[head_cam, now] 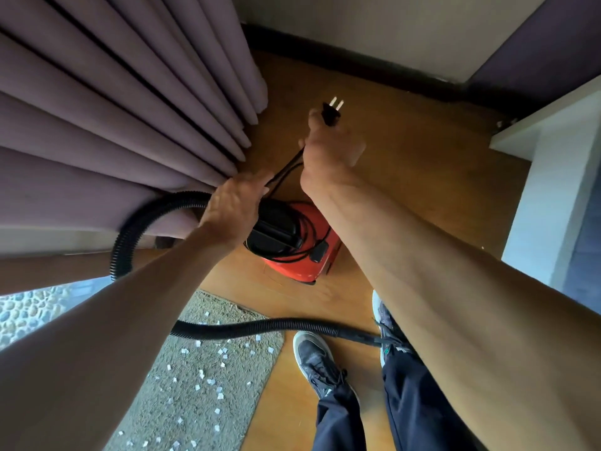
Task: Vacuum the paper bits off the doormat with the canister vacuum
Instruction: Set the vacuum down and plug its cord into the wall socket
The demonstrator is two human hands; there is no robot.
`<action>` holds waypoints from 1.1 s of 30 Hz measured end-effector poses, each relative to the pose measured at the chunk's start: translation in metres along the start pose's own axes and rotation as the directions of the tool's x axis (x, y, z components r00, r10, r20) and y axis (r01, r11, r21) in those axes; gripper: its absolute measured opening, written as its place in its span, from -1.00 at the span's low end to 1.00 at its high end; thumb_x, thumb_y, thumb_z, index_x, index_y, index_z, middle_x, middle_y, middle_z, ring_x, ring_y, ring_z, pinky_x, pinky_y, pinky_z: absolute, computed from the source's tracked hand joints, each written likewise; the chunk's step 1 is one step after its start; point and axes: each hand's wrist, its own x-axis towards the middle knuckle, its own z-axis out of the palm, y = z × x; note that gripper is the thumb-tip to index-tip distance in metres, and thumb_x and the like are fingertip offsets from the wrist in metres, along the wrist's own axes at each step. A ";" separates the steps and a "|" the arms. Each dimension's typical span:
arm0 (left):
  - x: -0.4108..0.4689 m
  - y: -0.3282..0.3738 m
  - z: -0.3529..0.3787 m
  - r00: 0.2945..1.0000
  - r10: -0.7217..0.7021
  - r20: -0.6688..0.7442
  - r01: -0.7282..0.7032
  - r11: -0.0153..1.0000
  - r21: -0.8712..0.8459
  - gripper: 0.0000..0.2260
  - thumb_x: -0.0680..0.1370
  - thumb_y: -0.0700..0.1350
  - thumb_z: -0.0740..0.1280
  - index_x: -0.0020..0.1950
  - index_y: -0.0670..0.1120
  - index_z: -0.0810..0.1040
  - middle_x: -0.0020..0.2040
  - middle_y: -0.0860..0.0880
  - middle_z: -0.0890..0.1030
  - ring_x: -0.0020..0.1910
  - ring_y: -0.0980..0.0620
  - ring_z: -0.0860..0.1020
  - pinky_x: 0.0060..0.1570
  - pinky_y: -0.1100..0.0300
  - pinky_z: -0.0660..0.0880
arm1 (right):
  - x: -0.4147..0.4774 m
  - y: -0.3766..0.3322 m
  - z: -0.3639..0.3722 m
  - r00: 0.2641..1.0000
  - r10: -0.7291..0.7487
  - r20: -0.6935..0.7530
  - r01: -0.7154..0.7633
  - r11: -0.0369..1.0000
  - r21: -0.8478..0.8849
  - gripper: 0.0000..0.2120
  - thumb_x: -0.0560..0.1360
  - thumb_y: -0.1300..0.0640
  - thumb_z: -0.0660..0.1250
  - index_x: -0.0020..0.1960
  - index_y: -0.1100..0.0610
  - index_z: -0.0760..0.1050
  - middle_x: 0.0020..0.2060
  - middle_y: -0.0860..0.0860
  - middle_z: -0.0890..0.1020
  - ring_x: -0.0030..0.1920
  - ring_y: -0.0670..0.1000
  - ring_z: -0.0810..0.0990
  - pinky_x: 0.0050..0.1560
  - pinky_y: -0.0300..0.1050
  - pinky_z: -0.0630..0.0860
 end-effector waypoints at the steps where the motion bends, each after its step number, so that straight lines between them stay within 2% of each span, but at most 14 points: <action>1: 0.003 0.007 -0.004 1.000 -0.014 -0.003 0.014 1.000 -0.014 -0.81 0.64 -0.14 0.20 0.18 -0.15 0.52 -0.17 -0.23 0.61 -0.27 -0.28 0.60 -0.33 -0.13 0.56 | -0.001 -0.007 0.000 0.998 -0.060 -0.020 0.060 0.998 -0.023 -0.94 0.49 0.14 0.46 -0.08 0.09 0.58 -0.23 -0.03 0.65 -0.17 0.01 0.69 -0.07 0.00 0.67; 4: 0.013 0.030 -0.018 0.999 -0.039 -0.028 0.037 0.996 -0.079 -0.83 0.63 -0.18 0.23 0.17 -0.19 0.53 -0.20 -0.22 0.59 -0.26 -0.28 0.58 -0.35 -0.09 0.53 | -0.005 -0.033 -0.003 0.981 -0.179 -0.073 0.179 0.984 -0.012 -0.77 0.43 0.19 0.51 -0.20 0.04 0.46 -0.27 -0.01 0.64 -0.21 0.04 0.68 -0.12 0.06 0.68; 6: 0.021 0.045 -0.029 0.997 -0.046 -0.056 0.038 0.991 -0.127 -0.82 0.62 -0.15 0.23 0.14 -0.19 0.54 -0.25 -0.17 0.55 -0.28 -0.28 0.56 -0.37 -0.01 0.48 | -0.007 -0.050 -0.005 0.971 -0.229 -0.071 0.227 0.973 -0.037 -0.76 0.42 0.17 0.52 -0.20 0.04 0.45 -0.24 0.04 0.66 -0.25 0.03 0.64 -0.11 0.12 0.67; 8: 0.031 0.060 -0.040 0.996 -0.060 -0.074 0.048 0.987 -0.156 -0.86 0.62 -0.16 0.25 0.10 -0.18 0.54 -0.30 -0.08 0.48 -0.29 -0.28 0.55 -0.36 0.06 0.41 | -0.011 -0.070 -0.007 0.951 -0.303 -0.061 0.297 0.951 -0.086 -0.81 0.43 0.14 0.52 -0.18 0.06 0.49 -0.25 0.05 0.67 -0.27 0.00 0.64 -0.12 0.09 0.67; 12: 0.052 0.084 -0.056 0.989 -0.110 -0.098 0.091 0.978 -0.186 -0.86 0.62 -0.13 0.27 0.15 -0.12 0.53 -0.23 -0.15 0.63 -0.23 -0.26 0.61 -0.26 -0.11 0.56 | -0.020 -0.116 -0.012 0.884 -0.467 -0.033 0.453 0.871 -0.192 -0.84 0.45 0.08 0.49 -0.11 0.12 0.55 -0.26 -0.05 0.66 -0.23 -0.06 0.67 -0.14 -0.05 0.67; 17: 0.077 0.119 -0.081 0.979 -0.149 -0.142 0.109 0.961 -0.255 -0.81 0.64 -0.09 0.26 0.23 -0.08 0.50 -0.20 -0.12 0.64 -0.18 -0.20 0.64 -0.21 -0.12 0.57 | -0.031 -0.165 -0.020 0.811 -0.585 0.010 0.569 0.784 -0.248 -0.89 0.50 0.07 0.44 -0.08 0.09 0.56 -0.20 0.00 0.70 -0.23 -0.05 0.69 -0.17 -0.09 0.67; 19: 0.085 0.131 -0.094 0.977 -0.144 -0.155 0.101 0.962 -0.255 -0.83 0.64 -0.08 0.25 0.21 -0.06 0.50 -0.21 -0.06 0.60 -0.18 -0.17 0.62 -0.25 -0.07 0.56 | -0.035 -0.184 -0.025 0.785 -0.619 0.016 0.602 0.757 -0.256 -0.88 0.52 0.06 0.42 -0.08 0.10 0.55 -0.20 0.00 0.70 -0.24 -0.05 0.69 -0.24 -0.24 0.62; 21: 0.094 0.143 -0.107 0.980 -0.131 -0.150 0.090 0.963 -0.256 -0.86 0.65 -0.09 0.23 0.18 -0.05 0.49 -0.28 0.04 0.52 -0.26 -0.08 0.59 -0.34 0.06 0.47 | -0.041 -0.204 -0.031 0.769 -0.640 0.000 0.618 0.743 -0.258 -0.89 0.52 0.06 0.41 -0.08 0.10 0.54 -0.20 -0.01 0.68 -0.25 -0.06 0.65 -0.33 -0.42 0.47; 22: 0.097 0.149 -0.113 0.981 -0.125 -0.149 0.081 0.959 -0.273 -0.87 0.66 -0.11 0.22 0.17 -0.06 0.49 -0.32 0.09 0.47 -0.32 0.01 0.54 -0.38 0.14 0.39 | -0.043 -0.213 -0.034 0.764 -0.645 -0.009 0.622 0.741 -0.255 -0.89 0.52 0.06 0.41 -0.08 0.10 0.55 -0.21 -0.01 0.68 -0.26 -0.06 0.63 -0.33 -0.41 0.46; 24: 0.102 0.159 -0.129 0.982 -0.106 -0.155 0.050 0.944 -0.327 -0.87 0.66 -0.15 0.22 0.16 -0.11 0.51 -0.35 0.17 0.41 -0.39 0.14 0.44 -0.40 0.20 0.28 | -0.048 -0.232 -0.036 0.760 -0.649 -0.026 0.629 0.745 -0.222 -0.90 0.51 0.06 0.41 -0.13 0.07 0.54 -0.22 0.00 0.69 -0.27 -0.02 0.64 -0.21 -0.20 0.58; 26: 0.107 0.169 -0.149 0.984 -0.088 -0.152 0.029 0.936 -0.351 -0.86 0.66 -0.17 0.21 0.18 -0.13 0.50 -0.34 0.19 0.41 -0.38 0.14 0.44 -0.39 0.25 0.28 | -0.055 -0.253 -0.037 0.757 -0.653 -0.028 0.640 0.749 -0.171 -0.86 0.50 0.06 0.41 -0.21 0.02 0.49 -0.28 0.00 0.68 -0.30 0.04 0.67 -0.18 0.01 0.65; 28: 0.113 0.181 -0.171 0.987 -0.078 -0.140 0.023 0.934 -0.357 -0.83 0.66 -0.18 0.20 0.24 -0.11 0.48 -0.31 0.16 0.42 -0.33 0.09 0.48 -0.39 0.31 0.27 | -0.067 -0.277 -0.037 0.749 -0.662 -0.011 0.654 0.742 -0.148 -0.85 0.49 0.06 0.41 -0.23 -0.01 0.48 -0.30 0.01 0.67 -0.32 0.07 0.68 -0.23 0.11 0.65; 31: 0.125 0.201 -0.210 0.988 -0.074 -0.136 0.015 0.922 -0.388 -0.77 0.66 -0.21 0.18 0.31 -0.08 0.45 -0.20 0.04 0.51 -0.21 0.03 0.55 -0.28 0.16 0.48 | -0.091 -0.320 -0.039 0.702 -0.712 0.002 0.706 0.696 -0.126 -0.89 0.46 0.02 0.39 -0.15 0.05 0.56 -0.30 0.02 0.68 -0.30 0.10 0.68 -0.23 0.17 0.65; 33: 0.134 0.217 -0.241 0.985 -0.053 -0.165 -0.018 0.917 -0.399 -0.71 0.66 -0.23 0.17 0.37 -0.05 0.43 -0.09 -0.05 0.57 -0.13 0.01 0.59 -0.15 0.09 0.57 | -0.110 -0.354 -0.042 0.651 -0.758 0.031 0.756 0.645 -0.113 -0.91 0.44 0.00 0.38 -0.19 0.01 0.57 -0.38 -0.04 0.66 -0.33 0.11 0.67 -0.24 0.20 0.64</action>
